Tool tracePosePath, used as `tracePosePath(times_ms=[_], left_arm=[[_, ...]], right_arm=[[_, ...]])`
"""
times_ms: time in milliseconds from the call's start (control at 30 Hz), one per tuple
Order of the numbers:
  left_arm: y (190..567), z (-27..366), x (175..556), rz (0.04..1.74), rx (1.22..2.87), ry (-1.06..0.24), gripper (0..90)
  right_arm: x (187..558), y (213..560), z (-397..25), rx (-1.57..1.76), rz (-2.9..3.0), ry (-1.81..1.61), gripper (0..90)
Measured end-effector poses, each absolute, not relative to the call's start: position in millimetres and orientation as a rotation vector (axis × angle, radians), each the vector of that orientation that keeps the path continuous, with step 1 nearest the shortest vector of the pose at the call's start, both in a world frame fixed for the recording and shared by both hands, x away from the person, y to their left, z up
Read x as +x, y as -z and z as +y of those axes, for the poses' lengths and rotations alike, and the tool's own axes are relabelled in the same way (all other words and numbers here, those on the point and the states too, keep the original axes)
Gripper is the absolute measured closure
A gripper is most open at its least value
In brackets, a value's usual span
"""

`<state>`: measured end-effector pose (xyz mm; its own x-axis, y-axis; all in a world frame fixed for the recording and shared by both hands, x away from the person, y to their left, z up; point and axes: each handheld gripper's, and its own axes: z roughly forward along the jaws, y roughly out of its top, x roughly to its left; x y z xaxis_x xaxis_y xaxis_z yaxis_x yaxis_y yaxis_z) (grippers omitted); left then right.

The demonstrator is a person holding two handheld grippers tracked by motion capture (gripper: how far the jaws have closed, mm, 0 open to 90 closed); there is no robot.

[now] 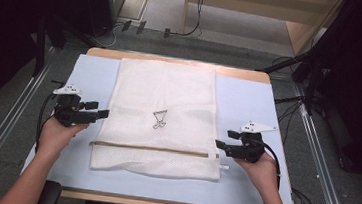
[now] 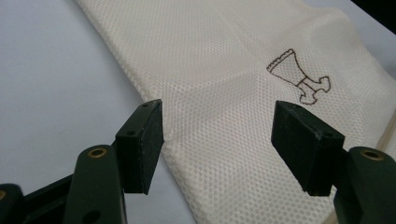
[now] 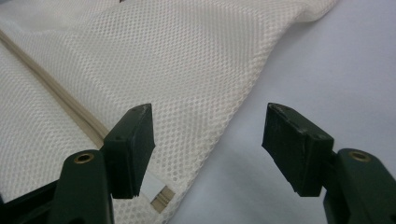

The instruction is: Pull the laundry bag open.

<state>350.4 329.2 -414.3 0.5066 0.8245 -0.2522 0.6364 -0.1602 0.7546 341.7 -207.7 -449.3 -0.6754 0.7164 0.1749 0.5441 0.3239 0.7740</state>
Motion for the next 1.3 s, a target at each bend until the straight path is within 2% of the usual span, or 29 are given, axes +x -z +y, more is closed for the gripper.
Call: tracePosePath(times_ms=[133,667,1300], left_arm=[[417.8,330.8,350.6,1.211,1.921,-0.305,35.0],[426.3,346.2,343.9,1.242,1.940,-0.301,34.9],[429.0,352.1,344.4,1.269,1.942,-0.286,35.0]], right_arm=[[345.0,449.1,-216.0,1.194,2.343,-1.298,32.8],[352.0,458.4,-240.1,1.329,2.244,-1.295,32.1],[352.3,460.9,-237.9,1.317,2.260,-1.275,32.1]])
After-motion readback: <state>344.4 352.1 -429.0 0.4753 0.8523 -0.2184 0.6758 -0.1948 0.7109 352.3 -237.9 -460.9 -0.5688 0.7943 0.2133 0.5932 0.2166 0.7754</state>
